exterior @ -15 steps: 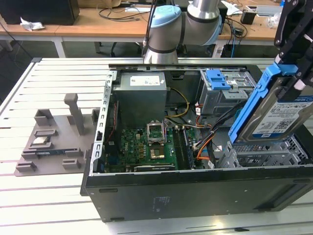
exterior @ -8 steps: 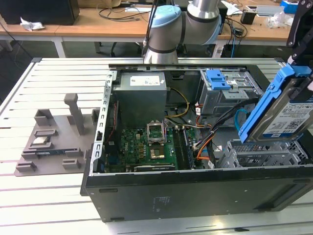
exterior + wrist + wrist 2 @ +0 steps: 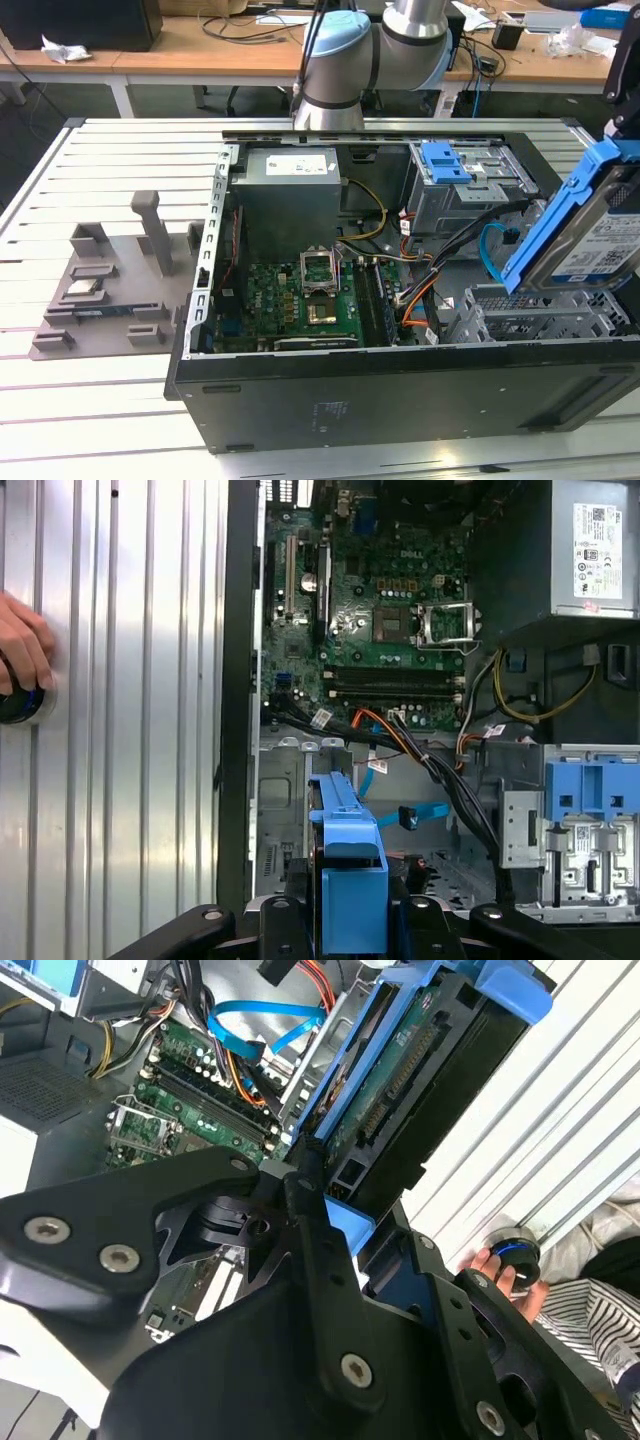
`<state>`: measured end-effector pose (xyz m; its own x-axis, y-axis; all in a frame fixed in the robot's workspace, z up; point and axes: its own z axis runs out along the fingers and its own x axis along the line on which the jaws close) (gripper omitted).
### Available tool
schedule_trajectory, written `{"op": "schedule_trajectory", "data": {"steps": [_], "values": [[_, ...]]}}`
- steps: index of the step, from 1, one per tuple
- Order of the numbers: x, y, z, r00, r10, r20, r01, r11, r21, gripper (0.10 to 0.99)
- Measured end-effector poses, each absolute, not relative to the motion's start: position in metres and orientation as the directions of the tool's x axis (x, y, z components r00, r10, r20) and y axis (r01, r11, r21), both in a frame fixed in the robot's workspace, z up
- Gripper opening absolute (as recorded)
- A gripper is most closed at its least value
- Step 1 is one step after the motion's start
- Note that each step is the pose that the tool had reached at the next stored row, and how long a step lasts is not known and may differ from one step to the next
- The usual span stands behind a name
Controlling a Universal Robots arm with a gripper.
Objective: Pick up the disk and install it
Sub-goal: 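Pick up the disk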
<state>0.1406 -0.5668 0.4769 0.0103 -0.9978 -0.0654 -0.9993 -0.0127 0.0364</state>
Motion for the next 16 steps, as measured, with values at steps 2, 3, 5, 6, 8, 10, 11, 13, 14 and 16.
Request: {"op": "schedule_trajectory", "data": {"steps": [2,3,5,6,8,10,11,13,14,16], "values": [[0.142,-0.567,0.475,0.01,-0.998,-0.065,-0.999,-0.013,0.036,0.369],[0.142,-0.567,0.474,0.01,-0.998,-0.066,-0.999,-0.012,0.036,0.369],[0.14,-0.566,0.473,0.01,-0.998,-0.065,-0.999,-0.012,0.036,0.369],[0.138,-0.566,0.472,0.01,-0.998,-0.065,-0.999,-0.012,0.036,0.369],[0.128,-0.566,0.472,0.01,-0.998,-0.065,-0.999,-0.013,0.036,0.369],[0.121,-0.566,0.471,0.01,-0.998,-0.065,-0.999,-0.012,0.036,0.369],[0.121,-0.566,0.47,0.01,-0.998,-0.066,-0.999,-0.013,0.036,0.369],[0.121,-0.566,0.47,0.01,-0.998,-0.065,-0.999,-0.013,0.036,0.369],[0.121,-0.566,0.47,0.01,-0.998,-0.065,-0.999,-0.013,0.036,0.369],[0.121,-0.566,0.47,0.01,-0.998,-0.065,-0.999,-0.013,0.036,0.369]]}}
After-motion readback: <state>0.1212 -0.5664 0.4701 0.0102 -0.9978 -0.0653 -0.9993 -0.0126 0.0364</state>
